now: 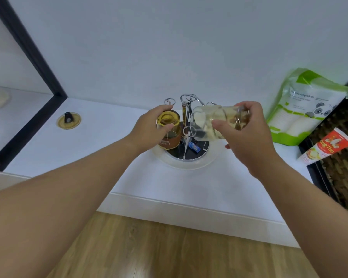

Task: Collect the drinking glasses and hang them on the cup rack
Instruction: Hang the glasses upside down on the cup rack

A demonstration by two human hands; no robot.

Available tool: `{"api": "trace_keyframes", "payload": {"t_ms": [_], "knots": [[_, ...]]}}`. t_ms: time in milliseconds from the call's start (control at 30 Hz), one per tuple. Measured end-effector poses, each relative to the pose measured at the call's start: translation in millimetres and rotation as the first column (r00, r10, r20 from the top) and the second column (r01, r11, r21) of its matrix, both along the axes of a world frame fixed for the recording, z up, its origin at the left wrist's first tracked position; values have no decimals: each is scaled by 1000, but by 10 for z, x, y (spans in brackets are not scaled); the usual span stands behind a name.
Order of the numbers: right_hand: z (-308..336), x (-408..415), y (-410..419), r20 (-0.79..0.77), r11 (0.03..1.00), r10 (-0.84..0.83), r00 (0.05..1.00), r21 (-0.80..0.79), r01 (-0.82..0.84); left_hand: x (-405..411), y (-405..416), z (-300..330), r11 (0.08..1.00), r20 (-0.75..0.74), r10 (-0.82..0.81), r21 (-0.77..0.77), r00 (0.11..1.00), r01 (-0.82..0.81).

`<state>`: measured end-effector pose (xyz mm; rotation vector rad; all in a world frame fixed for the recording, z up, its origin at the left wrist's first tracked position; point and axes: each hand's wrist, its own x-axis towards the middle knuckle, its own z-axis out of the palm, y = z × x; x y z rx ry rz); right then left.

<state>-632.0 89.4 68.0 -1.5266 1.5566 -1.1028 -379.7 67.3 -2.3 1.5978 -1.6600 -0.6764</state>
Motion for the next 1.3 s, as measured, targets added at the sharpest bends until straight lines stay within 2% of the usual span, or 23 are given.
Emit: {"api": "trace_keyframes", "payload": {"t_ms": [67, 200, 533, 867, 1300], "knots": [[42, 77, -58, -171, 996, 69, 983, -49, -79, 0, 7, -14, 1000, -32, 10, 2, 999, -10], [115, 283, -200, -491, 974, 186, 851, -19, -224, -12, 10, -20, 1000, -38, 21, -2, 999, -21], [-168, 539, -347, -741, 942, 264, 617, 61, -329, -16, 2, -21, 999, -29, 36, -14, 999, -37], [-215, 580, -322, -795, 937, 231, 560, 27, -348, 6, -19, -37, 999, 41, 33, -41, 999, -31], [-509, 619, -337, -830, 944, 256, 496, 104, -313, -23, 34, -26, 997, 46, 38, -61, 998, -36]]}}
